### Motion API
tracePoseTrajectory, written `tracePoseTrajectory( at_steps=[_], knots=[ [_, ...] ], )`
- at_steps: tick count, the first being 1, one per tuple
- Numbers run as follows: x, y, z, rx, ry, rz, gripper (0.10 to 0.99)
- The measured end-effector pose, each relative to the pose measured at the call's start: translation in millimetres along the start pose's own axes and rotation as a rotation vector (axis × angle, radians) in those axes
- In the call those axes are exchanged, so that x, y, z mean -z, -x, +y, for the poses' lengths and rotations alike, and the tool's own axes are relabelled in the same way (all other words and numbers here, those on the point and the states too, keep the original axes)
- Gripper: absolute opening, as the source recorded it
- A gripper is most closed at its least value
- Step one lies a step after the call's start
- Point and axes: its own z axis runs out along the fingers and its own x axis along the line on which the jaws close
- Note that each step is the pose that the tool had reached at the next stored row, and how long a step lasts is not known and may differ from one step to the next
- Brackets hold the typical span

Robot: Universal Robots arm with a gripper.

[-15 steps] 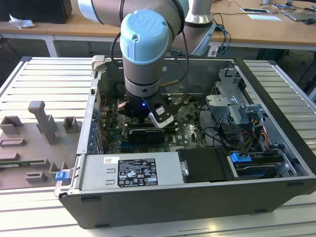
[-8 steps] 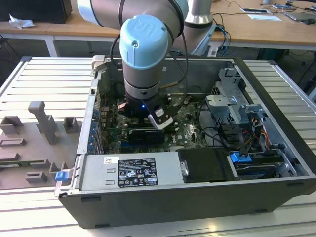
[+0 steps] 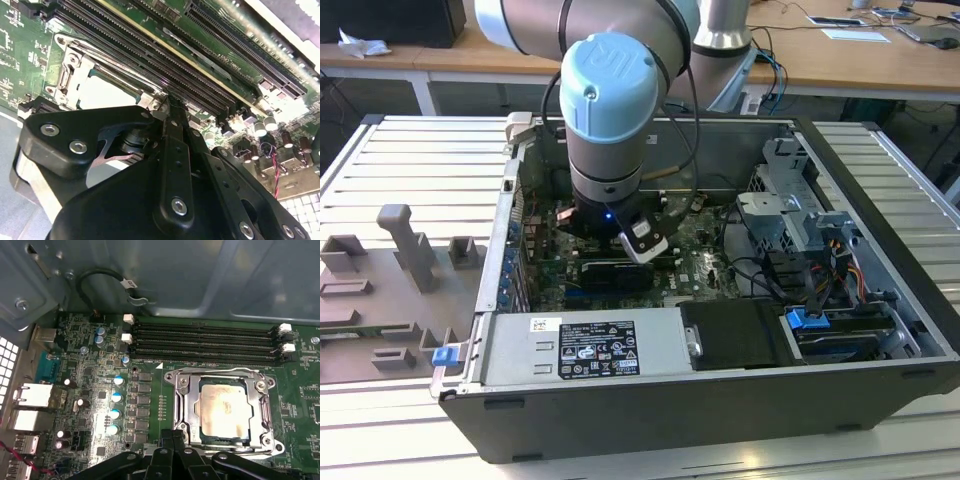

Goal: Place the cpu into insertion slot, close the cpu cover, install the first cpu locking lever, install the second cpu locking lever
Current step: 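Install the second cpu locking lever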

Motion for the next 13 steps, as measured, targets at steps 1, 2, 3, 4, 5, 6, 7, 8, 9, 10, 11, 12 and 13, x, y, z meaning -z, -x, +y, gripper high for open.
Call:
tracePoseTrajectory(
  at_steps=[1,2,3,4,5,6,7,8,9,10,11,12,13],
  knots=[
    [2.5,0.1,0.9,0.000,0.001,-0.0002,0.106],
    [5.1,0.1,1.8,0.000,0.001,-0.0001,0.106],
    [6.8,0.2,2.4,0.000,0.001,-0.0001,0.106],
    [8.2,0.2,2.9,0.000,0.001,-0.0001,0.106],
    [9.4,0.2,3.3,0.000,0.001,-0.0001,0.106],
    [10.4,0.3,3.6,0.000,0.001,-0.0001,0.106],
    [11.1,0.3,3.9,0.000,0.001,-0.0001,0.106],
    [12.4,0.3,4.3,0.000,0.001,0.0000,0.106],
    [14.2,0.4,5.0,0.000,0.001,-0.0001,0.106],
    [16.0,0.4,5.6,0.000,0.001,-0.0001,0.106],
    [17.5,0.4,6.1,0.000,0.001,-0.0001,0.106],
    [19.8,0.5,6.9,0.000,0.001,0.0000,0.106],
    [21.0,0.5,7.3,0.000,0.001,-0.0001,0.106]
  ],
)
